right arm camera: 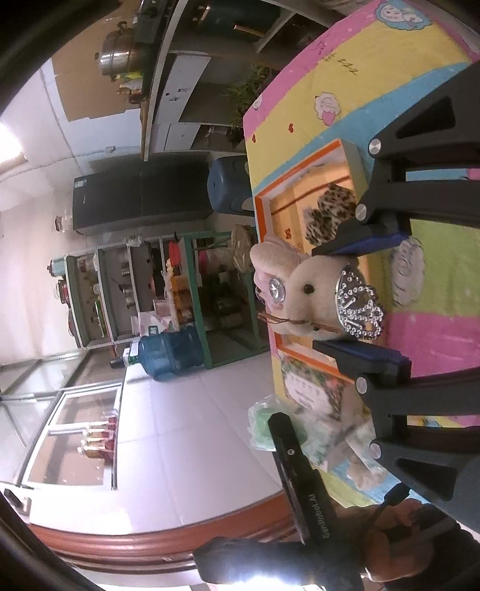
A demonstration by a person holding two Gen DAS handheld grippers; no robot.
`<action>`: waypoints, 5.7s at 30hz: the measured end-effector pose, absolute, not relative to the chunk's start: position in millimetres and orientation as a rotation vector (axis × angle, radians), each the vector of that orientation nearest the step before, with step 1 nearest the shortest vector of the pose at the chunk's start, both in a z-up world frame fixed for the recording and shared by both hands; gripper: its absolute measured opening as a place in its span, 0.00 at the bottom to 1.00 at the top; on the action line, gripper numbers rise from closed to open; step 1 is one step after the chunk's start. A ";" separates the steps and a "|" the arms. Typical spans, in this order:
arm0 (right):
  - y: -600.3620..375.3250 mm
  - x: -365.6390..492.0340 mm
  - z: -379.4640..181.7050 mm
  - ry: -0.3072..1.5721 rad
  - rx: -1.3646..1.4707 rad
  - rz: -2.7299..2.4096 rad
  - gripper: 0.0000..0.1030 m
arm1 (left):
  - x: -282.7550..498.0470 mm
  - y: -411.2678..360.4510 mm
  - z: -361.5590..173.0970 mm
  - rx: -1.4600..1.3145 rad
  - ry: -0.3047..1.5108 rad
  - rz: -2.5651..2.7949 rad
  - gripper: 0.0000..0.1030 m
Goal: Organize soft objects
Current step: 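Carry the green sponge and plush bunny over the box with both tools, then lower the sponge and bunny into the box and open both tools, then withdraw both tools from the box toward the pile, then move both tools over the pile toward the floral scrunchie and tissue pack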
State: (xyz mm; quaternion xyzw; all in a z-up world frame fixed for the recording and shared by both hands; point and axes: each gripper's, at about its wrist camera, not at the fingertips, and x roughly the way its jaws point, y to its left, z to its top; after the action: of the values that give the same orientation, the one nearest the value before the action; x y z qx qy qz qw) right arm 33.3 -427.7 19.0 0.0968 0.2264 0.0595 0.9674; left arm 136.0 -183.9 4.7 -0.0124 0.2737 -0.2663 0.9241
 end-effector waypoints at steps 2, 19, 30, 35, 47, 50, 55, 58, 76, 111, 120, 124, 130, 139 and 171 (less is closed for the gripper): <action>-435.7 43.5 17.9 0.459 0.200 0.115 0.41 | 145.2 -193.4 1.9 -0.021 0.568 -0.545 0.47; -471.3 136.1 -1.2 0.537 0.209 0.155 0.41 | 238.1 -255.0 -30.1 0.003 0.666 -0.516 0.47; -480.8 200.5 -33.0 0.658 0.254 0.183 0.41 | 284.4 -269.4 -62.5 -0.029 0.769 -0.484 0.47; -484.0 217.3 -46.3 0.707 0.276 0.166 0.41 | 300.6 -275.9 -81.6 -0.039 0.849 -0.481 0.47; -487.1 234.2 -73.2 0.779 0.335 0.206 0.47 | 315.0 -288.0 -113.4 -0.052 0.961 -0.497 0.48; -489.9 233.9 -78.3 0.787 0.343 0.200 0.58 | 316.5 -289.6 -119.1 -0.052 0.988 -0.493 0.52; -489.4 228.0 -78.5 0.774 0.336 0.196 0.71 | 313.5 -290.2 -116.8 -0.060 0.968 -0.494 0.65; -491.2 225.3 -78.3 0.771 0.339 0.196 0.71 | 310.5 -290.2 -115.3 -0.057 0.956 -0.494 0.69; -483.5 181.9 -49.7 0.668 0.371 0.185 0.71 | 275.3 -279.5 -84.7 -0.091 0.865 -0.521 0.70; -396.4 70.1 25.9 0.528 0.280 0.242 0.71 | 135.5 -167.5 0.6 -0.122 0.610 -0.505 0.70; -360.9 55.2 34.0 0.528 0.259 0.287 0.71 | 105.8 -122.8 13.5 -0.101 0.555 -0.425 0.70; -346.4 49.5 37.8 0.527 0.256 0.309 0.71 | 96.6 -101.3 17.7 -0.109 0.539 -0.398 0.70; -320.7 43.2 38.2 0.532 0.247 0.343 0.71 | 85.2 -69.5 21.3 -0.115 0.516 -0.358 0.70; -287.7 39.4 31.5 0.552 0.237 0.380 0.71 | 73.0 -33.1 17.4 -0.111 0.507 -0.307 0.70; -230.8 60.8 -38.1 0.684 0.242 0.392 0.71 | 92.7 20.2 -68.5 -0.142 0.671 -0.194 0.70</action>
State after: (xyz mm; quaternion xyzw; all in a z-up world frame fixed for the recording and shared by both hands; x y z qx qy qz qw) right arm 60.8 -230.8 -38.1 0.1178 0.3323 0.1906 0.9162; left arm 92.7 20.2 -68.5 -0.0695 0.3285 -0.0948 0.9371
